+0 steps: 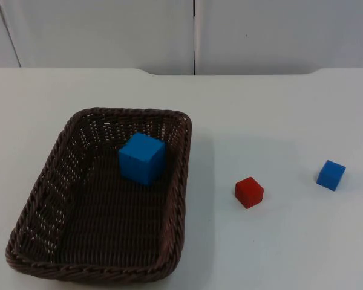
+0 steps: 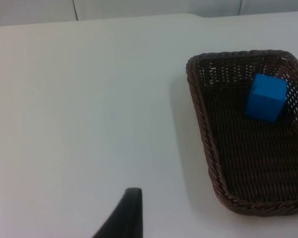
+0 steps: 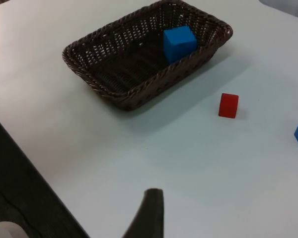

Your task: Pick up the basket with the left hand and place the largest block into the basket with the right hand.

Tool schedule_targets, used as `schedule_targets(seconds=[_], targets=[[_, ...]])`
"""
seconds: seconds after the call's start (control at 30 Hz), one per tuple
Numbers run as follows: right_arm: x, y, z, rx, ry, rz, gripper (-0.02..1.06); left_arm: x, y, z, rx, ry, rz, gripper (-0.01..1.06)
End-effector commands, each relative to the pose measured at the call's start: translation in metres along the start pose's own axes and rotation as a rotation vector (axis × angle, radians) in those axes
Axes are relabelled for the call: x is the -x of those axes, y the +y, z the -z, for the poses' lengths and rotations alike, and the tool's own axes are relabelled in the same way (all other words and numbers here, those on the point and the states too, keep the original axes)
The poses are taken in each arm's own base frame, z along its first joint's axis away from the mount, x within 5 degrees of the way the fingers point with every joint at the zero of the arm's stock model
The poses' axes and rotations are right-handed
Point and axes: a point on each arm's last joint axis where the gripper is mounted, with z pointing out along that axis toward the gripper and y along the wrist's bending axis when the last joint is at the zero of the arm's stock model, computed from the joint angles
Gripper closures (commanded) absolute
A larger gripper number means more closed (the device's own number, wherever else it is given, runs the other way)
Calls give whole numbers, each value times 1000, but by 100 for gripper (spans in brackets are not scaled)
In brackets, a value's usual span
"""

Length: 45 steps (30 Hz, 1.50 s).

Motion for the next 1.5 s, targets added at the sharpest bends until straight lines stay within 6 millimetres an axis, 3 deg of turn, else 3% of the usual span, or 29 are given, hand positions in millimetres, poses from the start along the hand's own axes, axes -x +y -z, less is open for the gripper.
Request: schedule_targets(seconds=[0.0,0.27,0.37,0.43,0.47,1.47], targets=[[0,0,0,0,-3,3,26,-1,0,0,0,2,4,0],[0,0,0,0,-3,0,25,-1,0,0,0,2,4,0],[0,0,0,0,-3,0,17,-1,0,0,0,2,4,0],[0,-1,0,-2,-3,1,1,-1,0,0,0,2,4,0],[0,-1,0,-4,-3,2,-1,-1,0,0,0,2,4,0],[0,-1,0,-4,-4,2,-1,-1,0,0,2,2,3,0]])
